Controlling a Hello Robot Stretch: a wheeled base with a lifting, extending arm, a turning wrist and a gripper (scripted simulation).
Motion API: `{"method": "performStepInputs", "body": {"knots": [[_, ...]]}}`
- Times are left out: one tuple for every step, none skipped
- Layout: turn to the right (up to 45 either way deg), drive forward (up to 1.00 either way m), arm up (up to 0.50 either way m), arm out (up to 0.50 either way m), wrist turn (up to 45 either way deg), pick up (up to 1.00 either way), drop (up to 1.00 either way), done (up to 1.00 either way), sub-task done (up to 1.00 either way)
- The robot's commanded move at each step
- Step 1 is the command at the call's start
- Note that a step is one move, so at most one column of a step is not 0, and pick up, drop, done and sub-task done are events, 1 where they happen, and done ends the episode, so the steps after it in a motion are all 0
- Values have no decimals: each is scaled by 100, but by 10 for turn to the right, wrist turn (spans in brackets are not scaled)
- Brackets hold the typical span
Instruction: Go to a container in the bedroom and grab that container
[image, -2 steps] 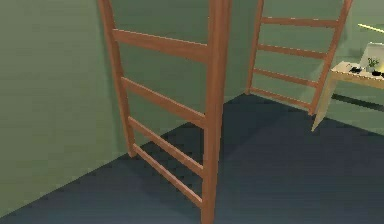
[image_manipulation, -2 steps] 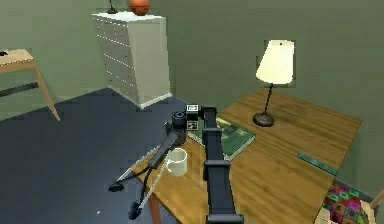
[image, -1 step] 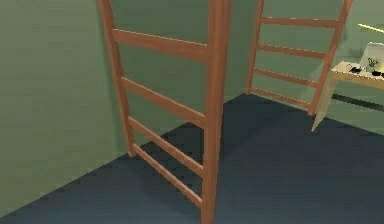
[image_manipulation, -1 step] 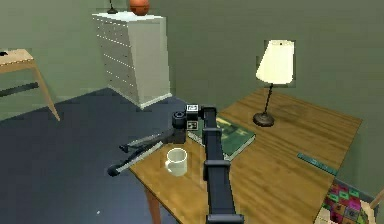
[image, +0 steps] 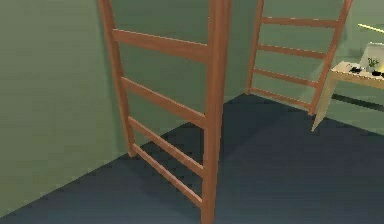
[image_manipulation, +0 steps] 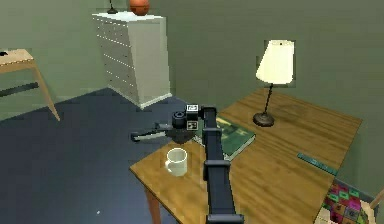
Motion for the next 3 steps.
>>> {"method": "performStepInputs", "body": {"knots": [[0,0,0,0,330,0,0,0,0],[0,0,-30,0,0,0,0,0,0],[0,0,0,0,0,100,0,0,0]]}}
